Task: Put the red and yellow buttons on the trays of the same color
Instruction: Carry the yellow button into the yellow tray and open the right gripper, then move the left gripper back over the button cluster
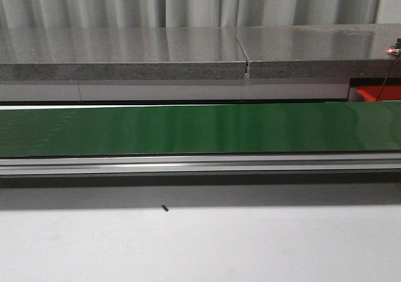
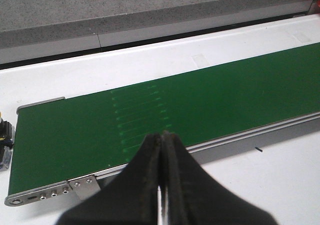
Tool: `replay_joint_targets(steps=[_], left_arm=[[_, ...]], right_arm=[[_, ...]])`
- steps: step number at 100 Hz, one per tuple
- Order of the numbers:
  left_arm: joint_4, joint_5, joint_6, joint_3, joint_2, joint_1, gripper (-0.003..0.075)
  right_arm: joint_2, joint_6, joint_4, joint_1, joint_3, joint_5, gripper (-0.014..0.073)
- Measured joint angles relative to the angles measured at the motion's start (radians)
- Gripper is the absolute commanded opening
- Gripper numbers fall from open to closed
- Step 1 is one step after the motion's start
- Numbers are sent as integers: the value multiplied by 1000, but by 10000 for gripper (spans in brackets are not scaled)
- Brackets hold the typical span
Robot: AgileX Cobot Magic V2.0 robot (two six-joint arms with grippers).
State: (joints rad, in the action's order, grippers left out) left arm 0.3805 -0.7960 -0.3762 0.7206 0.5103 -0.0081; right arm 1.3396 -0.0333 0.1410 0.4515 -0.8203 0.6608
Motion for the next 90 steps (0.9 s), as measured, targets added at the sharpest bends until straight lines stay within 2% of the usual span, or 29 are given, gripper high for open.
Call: replay_joint_targets(steps=[11, 18, 19, 20, 28, 33, 61, 90], left_arm=[[0, 0, 0, 0, 0, 0, -20], [0, 0, 0, 0, 0, 0, -20], [0, 0, 0, 0, 0, 0, -20], [0, 0, 0, 0, 0, 0, -20], [0, 0, 0, 0, 0, 0, -20], [0, 0, 0, 0, 0, 0, -20], [0, 0, 0, 0, 0, 0, -20], [0, 0, 0, 0, 0, 0, -20]], right_arm=[[-63, -63, 0, -46, 0, 17, 384], [-102, -79, 0, -83, 0, 28, 238], [-106, -79, 0, -91, 0, 28, 188], [-114, -81, 0, -95, 0, 30, 188], [-158, -86, -7, -144, 0, 43, 5], [-186, -87, -14, -182, 0, 50, -76], [-331, -88, -28, -334, 2, 61, -66], [-487, -88, -43, -374, 117, 61, -66]])
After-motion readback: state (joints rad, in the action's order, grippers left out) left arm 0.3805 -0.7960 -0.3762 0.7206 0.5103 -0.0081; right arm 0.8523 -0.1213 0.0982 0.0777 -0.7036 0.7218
